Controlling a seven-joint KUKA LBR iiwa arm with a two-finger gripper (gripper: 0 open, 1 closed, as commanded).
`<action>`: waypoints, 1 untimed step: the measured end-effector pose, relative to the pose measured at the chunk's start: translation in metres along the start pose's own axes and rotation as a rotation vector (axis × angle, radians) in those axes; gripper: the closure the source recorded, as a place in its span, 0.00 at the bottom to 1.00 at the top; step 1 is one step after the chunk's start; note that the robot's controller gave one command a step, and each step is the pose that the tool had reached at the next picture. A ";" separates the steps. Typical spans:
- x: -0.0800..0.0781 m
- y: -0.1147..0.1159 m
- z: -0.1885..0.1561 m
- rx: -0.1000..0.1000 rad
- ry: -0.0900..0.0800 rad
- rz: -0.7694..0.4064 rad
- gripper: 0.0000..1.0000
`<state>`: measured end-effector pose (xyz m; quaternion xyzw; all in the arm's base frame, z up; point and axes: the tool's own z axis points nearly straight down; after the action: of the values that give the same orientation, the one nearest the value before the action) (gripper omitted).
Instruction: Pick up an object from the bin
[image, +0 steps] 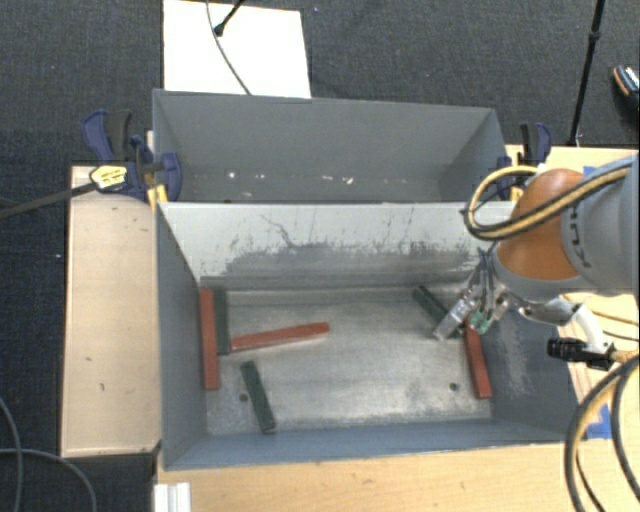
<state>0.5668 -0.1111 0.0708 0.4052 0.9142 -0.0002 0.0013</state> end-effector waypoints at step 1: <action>0.001 0.007 -0.216 -0.006 -0.007 -0.001 1.00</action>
Offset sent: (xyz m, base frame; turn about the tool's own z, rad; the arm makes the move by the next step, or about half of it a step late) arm 0.0024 0.0063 0.2104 0.0039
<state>0.5712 -0.1052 0.2867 0.4046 0.9145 0.0013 0.0055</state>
